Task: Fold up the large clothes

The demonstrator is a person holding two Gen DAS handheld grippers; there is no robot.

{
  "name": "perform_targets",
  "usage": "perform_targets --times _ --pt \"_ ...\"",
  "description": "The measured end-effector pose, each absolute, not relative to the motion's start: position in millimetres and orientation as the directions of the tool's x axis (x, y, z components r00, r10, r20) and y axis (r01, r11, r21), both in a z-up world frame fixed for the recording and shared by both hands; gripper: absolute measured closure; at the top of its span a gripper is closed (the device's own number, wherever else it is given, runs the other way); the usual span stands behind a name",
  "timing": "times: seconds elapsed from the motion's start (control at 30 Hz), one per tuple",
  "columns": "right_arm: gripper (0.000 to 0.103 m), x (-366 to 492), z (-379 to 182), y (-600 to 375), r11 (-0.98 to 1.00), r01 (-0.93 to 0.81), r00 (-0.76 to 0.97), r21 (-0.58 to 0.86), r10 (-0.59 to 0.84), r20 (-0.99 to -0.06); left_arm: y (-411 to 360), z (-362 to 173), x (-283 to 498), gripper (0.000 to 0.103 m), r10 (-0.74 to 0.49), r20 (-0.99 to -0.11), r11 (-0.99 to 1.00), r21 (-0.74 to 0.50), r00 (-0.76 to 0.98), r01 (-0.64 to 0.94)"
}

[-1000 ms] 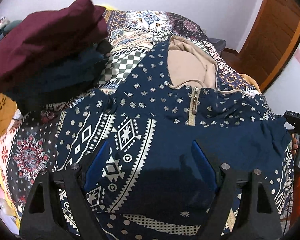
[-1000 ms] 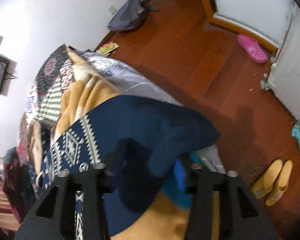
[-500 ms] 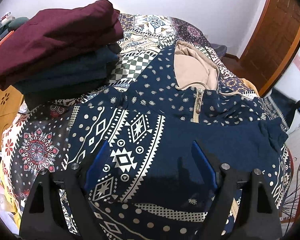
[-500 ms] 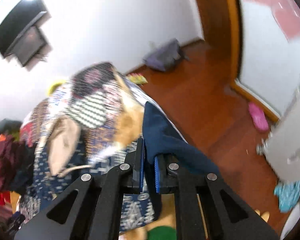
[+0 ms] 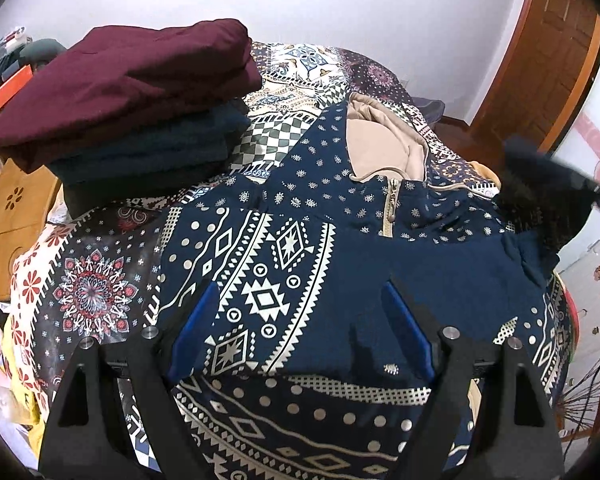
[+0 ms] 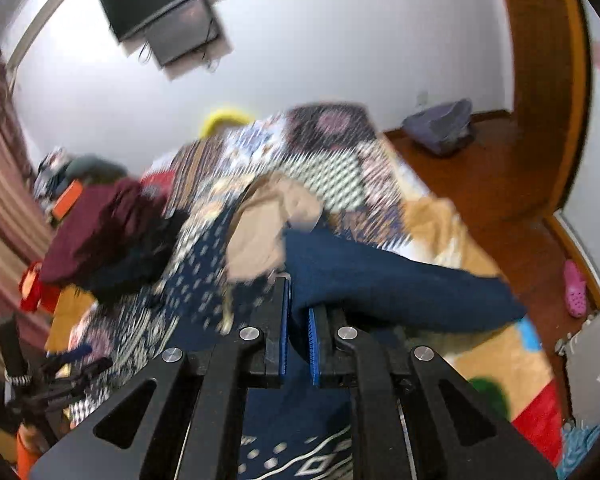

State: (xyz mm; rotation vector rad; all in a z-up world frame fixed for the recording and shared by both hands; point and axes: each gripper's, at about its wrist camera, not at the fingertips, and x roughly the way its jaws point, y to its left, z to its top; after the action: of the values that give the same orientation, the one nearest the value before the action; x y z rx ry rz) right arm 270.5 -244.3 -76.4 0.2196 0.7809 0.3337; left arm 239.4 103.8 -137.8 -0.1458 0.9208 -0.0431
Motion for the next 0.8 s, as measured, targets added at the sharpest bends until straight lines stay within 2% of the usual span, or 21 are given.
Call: perform_targets --times 0.3,0.37,0.47,0.53,0.8 --pt "0.091 263.5 -123.7 -211.6 0.925 -0.222 0.508 0.309 0.38 -0.773 102.2 -145.8 224.3 0.02 -0.112 -0.801 0.989 -0.146 0.588 -0.01" --pt "0.085 256.8 -124.0 -208.9 0.926 -0.234 0.493 0.296 0.375 -0.785 100.5 -147.2 222.7 0.02 -0.106 -0.804 0.99 -0.139 0.585 -0.011" --pt "0.072 243.7 -118.7 -212.6 0.918 -0.254 0.488 0.306 0.395 -0.779 97.8 -148.8 222.9 0.02 -0.104 -0.808 0.991 -0.136 0.579 -0.011" --pt "0.068 236.7 -112.7 -215.8 0.914 -0.266 0.494 0.306 0.402 -0.771 95.4 -149.1 224.0 0.02 -0.105 -0.81 0.991 -0.136 0.577 -0.011" --pt "0.064 235.4 -77.1 -258.8 0.912 -0.18 0.607 0.368 0.397 -0.688 79.8 -148.5 228.3 0.02 -0.108 -0.814 0.992 -0.126 0.571 0.007"
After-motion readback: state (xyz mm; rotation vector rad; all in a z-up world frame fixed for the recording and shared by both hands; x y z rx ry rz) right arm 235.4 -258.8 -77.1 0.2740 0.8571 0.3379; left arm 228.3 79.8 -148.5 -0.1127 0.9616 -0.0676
